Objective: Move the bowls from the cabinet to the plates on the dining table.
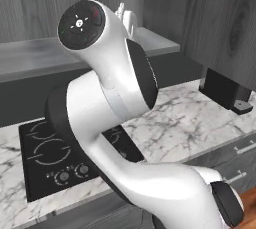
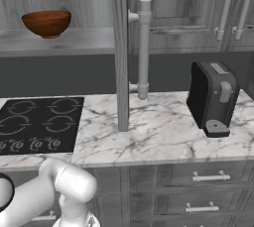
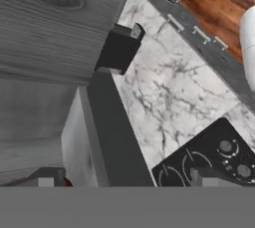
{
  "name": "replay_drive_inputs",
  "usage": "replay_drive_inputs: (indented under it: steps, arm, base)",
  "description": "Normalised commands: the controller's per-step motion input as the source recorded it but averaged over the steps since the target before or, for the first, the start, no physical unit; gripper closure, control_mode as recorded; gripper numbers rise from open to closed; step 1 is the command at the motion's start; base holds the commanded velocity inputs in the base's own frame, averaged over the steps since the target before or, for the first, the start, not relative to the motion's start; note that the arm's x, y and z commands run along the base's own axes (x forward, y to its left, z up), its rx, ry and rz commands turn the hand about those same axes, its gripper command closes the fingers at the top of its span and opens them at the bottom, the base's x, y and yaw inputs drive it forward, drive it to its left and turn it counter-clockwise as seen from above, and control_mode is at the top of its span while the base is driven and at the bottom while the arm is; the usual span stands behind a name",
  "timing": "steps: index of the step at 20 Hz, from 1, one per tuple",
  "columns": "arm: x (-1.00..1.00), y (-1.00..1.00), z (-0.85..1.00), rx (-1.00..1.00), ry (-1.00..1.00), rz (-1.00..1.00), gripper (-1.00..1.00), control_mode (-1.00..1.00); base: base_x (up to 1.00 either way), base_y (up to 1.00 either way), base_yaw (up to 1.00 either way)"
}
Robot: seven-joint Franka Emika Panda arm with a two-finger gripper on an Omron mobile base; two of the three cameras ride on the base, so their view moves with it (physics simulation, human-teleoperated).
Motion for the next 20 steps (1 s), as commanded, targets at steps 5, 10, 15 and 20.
replay_drive_inputs:
  steps: [5, 10, 15, 20]
  arm:
    - [0.40, 0.00, -0.20, 0.03, -0.30, 0.00, -1.00, -1.00]
    - [0.55, 0.02, -0.04, 0.00, -0.15, 0.00, -1.00, -1.00]
    - [0.59, 0.12, -0.05, 0.00, -0.02, -0.02, -1.00, -1.00]
    - [0.43, 0.32, 0.00, 0.00, -0.01, -0.07, -1.00, -1.00]
  base:
    - [0.00, 0.00, 0.00]
    - [0.00, 0.00, 0.00]
    - [0.00, 0.00, 0.00]
    - [0.00, 0.00, 0.00]
